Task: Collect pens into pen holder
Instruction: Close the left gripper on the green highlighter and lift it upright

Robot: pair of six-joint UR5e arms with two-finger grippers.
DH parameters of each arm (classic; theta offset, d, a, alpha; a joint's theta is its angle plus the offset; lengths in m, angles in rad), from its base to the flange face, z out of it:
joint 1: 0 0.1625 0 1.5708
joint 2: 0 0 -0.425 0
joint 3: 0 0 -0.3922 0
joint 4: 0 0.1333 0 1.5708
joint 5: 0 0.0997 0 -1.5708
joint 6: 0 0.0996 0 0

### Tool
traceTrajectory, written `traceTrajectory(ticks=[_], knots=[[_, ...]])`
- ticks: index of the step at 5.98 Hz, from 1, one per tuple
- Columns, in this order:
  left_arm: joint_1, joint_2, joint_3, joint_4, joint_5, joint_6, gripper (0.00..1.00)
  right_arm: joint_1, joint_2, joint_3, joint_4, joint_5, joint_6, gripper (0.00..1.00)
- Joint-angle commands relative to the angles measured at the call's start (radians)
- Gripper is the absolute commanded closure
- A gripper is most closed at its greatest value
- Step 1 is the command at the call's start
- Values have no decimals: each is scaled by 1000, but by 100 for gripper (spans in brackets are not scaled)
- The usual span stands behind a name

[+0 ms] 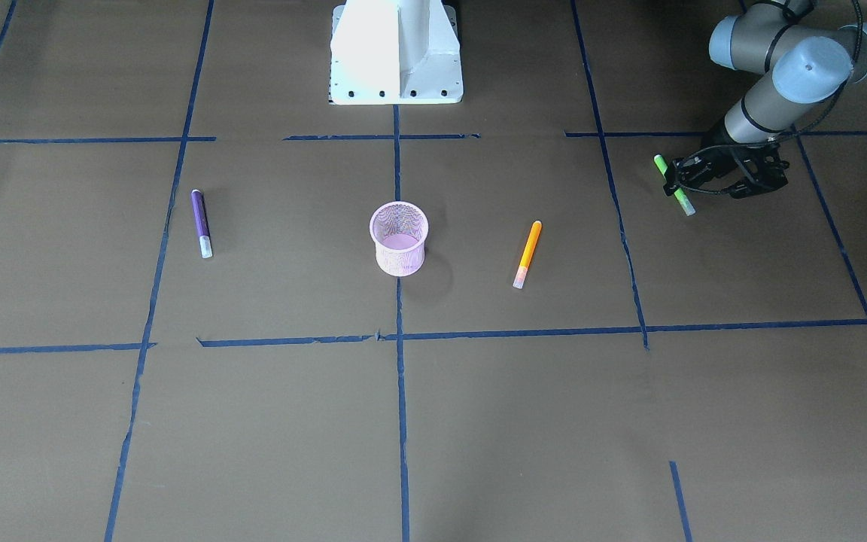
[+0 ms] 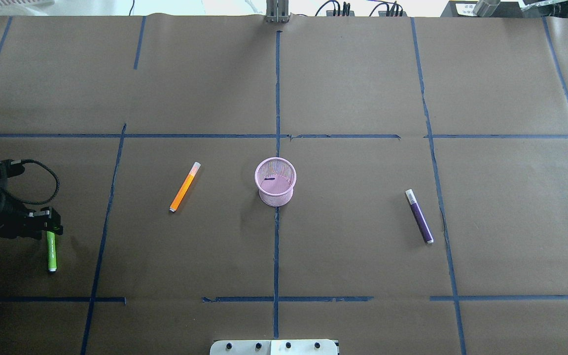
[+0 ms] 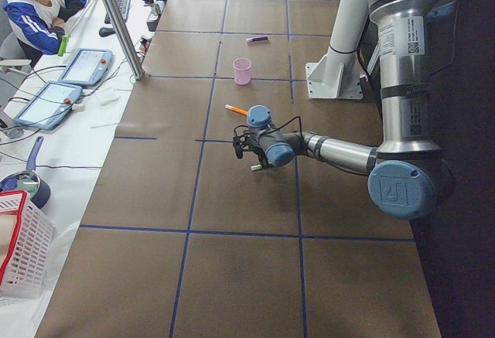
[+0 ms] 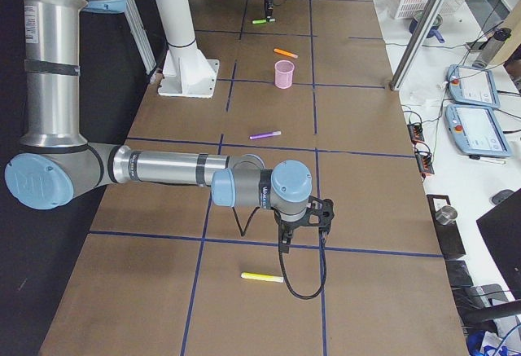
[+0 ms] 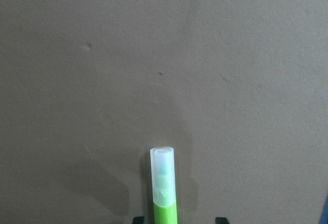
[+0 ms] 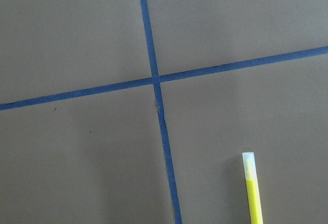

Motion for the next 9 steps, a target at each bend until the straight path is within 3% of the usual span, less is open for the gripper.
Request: traceTrajectory(ticks=[1, 2, 3, 4, 5, 8, 9], knots=[[4, -20, 30, 0, 17, 2, 45, 0, 0, 0, 0, -2, 0, 0], [1, -17, 30, 0, 18, 2, 46, 0, 0, 0, 0, -2, 0, 0], [-4, -17, 29, 0, 17, 24, 56, 0, 0, 0, 0, -2, 0, 0], [-5, -13, 26, 2, 2, 43, 84, 0, 0, 0, 0, -2, 0, 0], [-4, -9, 21, 2, -14, 45, 94, 0, 0, 0, 0, -3, 0, 0], [-4, -12, -63, 16, -58, 46, 99, 0, 0, 0, 0, -5, -2, 0], [-8, -64, -68, 17, -54, 183, 98, 0, 0, 2, 0, -5, -2, 0]])
